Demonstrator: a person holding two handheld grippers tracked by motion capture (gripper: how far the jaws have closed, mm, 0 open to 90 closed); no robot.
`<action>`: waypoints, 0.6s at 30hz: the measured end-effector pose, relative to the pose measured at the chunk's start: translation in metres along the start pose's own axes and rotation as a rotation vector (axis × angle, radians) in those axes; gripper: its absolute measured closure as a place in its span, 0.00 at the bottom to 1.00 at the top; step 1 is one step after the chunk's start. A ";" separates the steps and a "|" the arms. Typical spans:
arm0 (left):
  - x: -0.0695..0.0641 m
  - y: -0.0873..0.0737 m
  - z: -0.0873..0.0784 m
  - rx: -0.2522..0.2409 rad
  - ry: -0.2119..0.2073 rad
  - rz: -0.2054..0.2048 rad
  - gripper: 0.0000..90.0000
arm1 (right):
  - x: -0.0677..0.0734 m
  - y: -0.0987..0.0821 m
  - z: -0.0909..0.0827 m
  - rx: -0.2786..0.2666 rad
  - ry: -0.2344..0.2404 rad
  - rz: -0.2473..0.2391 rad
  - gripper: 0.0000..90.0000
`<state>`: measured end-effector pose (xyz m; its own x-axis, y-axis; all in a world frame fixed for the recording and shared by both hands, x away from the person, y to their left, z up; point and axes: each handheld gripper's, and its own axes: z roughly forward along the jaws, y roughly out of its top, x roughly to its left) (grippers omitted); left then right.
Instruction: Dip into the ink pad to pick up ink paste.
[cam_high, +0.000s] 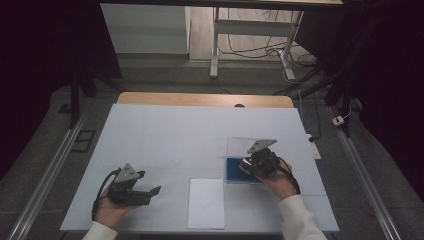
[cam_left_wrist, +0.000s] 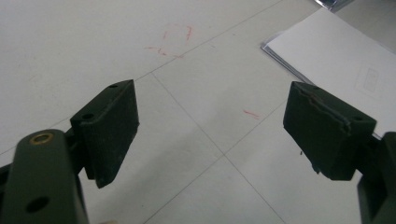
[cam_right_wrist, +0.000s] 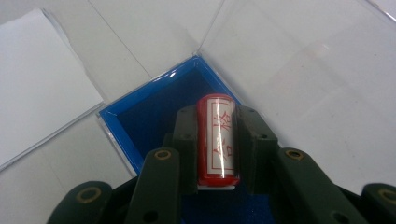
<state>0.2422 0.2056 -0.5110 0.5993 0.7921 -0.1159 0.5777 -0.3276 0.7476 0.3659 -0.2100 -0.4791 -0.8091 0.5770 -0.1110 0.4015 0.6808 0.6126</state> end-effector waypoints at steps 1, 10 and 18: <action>0.000 0.000 0.000 0.001 -0.001 0.000 0.20 | 0.000 0.000 0.000 0.000 0.000 0.000 0.79; 0.000 0.000 -0.001 -0.002 0.000 0.000 0.20 | -0.002 0.002 -0.006 -0.009 0.009 0.016 0.78; 0.001 0.000 -0.001 0.001 0.002 0.003 0.21 | -0.005 0.009 -0.034 -0.143 0.008 0.042 0.78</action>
<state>0.2418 0.2066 -0.5109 0.6002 0.7919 -0.1123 0.5763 -0.3307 0.7474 0.3587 -0.2219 -0.4460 -0.7966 0.5996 -0.0767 0.3706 0.5847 0.7217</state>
